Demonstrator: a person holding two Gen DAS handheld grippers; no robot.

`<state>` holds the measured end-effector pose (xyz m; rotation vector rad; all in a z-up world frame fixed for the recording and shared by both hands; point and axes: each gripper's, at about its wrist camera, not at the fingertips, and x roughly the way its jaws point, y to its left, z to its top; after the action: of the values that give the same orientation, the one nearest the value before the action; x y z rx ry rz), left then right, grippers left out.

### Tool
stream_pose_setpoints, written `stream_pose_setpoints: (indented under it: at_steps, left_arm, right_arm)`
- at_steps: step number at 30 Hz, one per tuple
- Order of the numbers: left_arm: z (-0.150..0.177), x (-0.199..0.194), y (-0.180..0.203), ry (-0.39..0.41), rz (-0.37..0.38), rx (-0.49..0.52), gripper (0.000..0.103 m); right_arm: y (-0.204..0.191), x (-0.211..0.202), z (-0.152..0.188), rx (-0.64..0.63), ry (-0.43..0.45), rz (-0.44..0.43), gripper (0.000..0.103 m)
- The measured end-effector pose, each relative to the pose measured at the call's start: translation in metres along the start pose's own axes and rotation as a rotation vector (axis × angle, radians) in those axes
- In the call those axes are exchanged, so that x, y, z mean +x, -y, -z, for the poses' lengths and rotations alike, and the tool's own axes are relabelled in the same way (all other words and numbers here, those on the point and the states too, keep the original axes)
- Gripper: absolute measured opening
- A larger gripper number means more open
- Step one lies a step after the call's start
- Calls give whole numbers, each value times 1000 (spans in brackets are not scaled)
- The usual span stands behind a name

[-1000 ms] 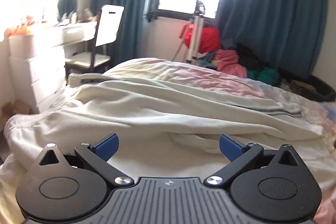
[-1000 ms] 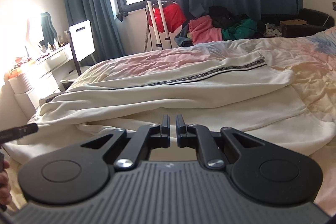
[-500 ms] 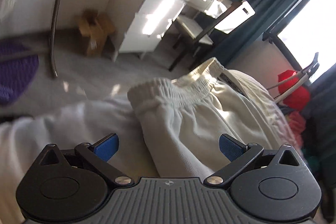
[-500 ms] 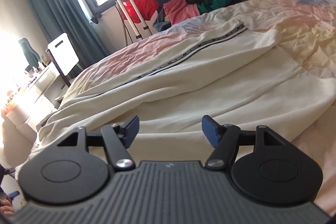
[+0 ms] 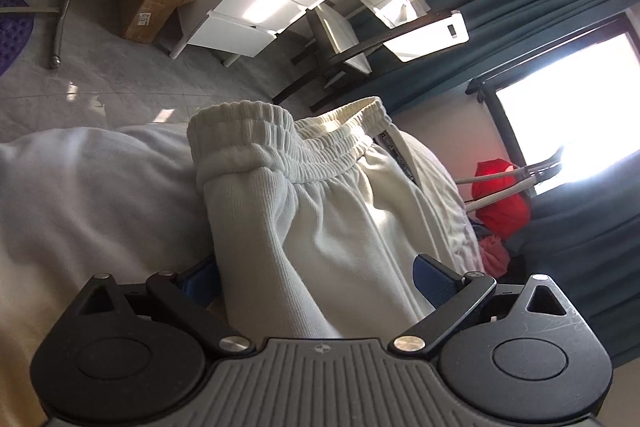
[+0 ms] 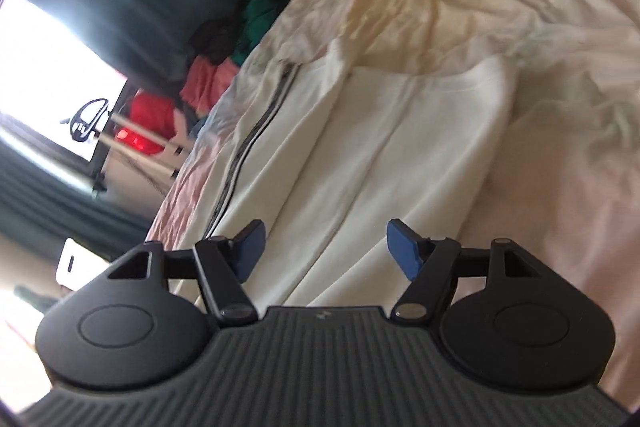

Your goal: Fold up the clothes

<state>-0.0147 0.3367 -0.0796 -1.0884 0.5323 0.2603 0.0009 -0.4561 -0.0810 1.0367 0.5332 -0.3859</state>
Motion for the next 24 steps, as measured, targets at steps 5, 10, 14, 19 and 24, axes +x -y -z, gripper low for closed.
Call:
stream_pose_setpoints:
  at_steps: [5, 10, 14, 19, 24]
  left_arm:
    - [0, 0, -10, -27, 75, -96, 99]
    - [5, 10, -7, -76, -16, -60, 95]
    - [3, 19, -10, -57, 7, -103, 95]
    - [0, 28, -10, -32, 9, -118, 76]
    - [1, 27, -5, -31, -70, -40, 36]
  right_arm:
    - [48, 6, -21, 118, 75, 96, 69]
    - [75, 27, -30, 190, 59, 139, 69]
    - [78, 51, -37, 189, 66, 106, 59]
    - [69, 80, -38, 29, 83, 108, 11]
    - [85, 69, -43, 135, 126, 60, 5]
